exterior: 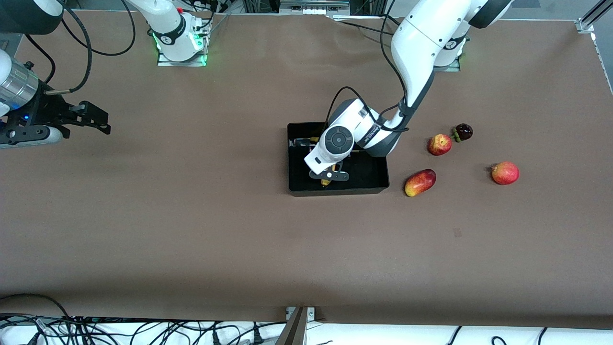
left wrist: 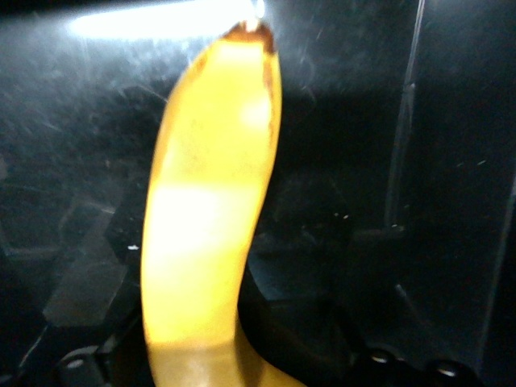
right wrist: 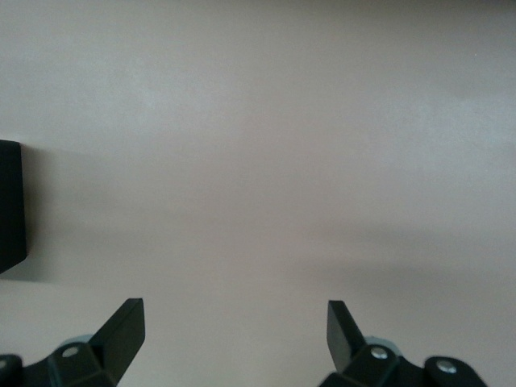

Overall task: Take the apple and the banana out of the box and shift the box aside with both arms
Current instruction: 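Grasp the yellow banana inside the tray with the left gripper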

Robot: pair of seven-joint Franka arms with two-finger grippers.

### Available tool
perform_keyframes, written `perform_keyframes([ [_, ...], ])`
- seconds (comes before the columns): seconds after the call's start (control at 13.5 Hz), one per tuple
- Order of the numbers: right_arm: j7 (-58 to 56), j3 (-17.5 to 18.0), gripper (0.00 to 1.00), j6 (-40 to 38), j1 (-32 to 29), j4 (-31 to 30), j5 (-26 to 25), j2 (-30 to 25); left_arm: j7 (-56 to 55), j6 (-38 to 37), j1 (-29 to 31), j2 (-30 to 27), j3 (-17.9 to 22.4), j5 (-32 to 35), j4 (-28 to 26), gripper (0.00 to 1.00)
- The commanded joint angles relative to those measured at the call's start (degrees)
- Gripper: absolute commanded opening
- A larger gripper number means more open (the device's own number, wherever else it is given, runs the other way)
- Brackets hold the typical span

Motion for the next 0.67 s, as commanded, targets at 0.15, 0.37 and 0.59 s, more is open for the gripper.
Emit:
perform_keyframes([
  [0.15, -0.2, 0.2, 1.00, -0.8, -0.1, 0.8, -0.8, 0.2, -0.3, 0.7, 0.0, -0.8, 0.4, 1.0, 0.4, 0.00],
  [0.37, -0.2, 0.2, 1.00, -0.8, -0.1, 0.8, -0.8, 0.2, -0.3, 0.0, 1.4, -3.1, 0.5, 0.5, 1.4, 0.00],
  [0.59, -0.2, 0.2, 1.00, -0.8, -0.1, 0.8, -0.8, 0.2, 0.1, -5.3, 4.2, -6.6, 0.5, 0.4, 2.9, 0.00],
])
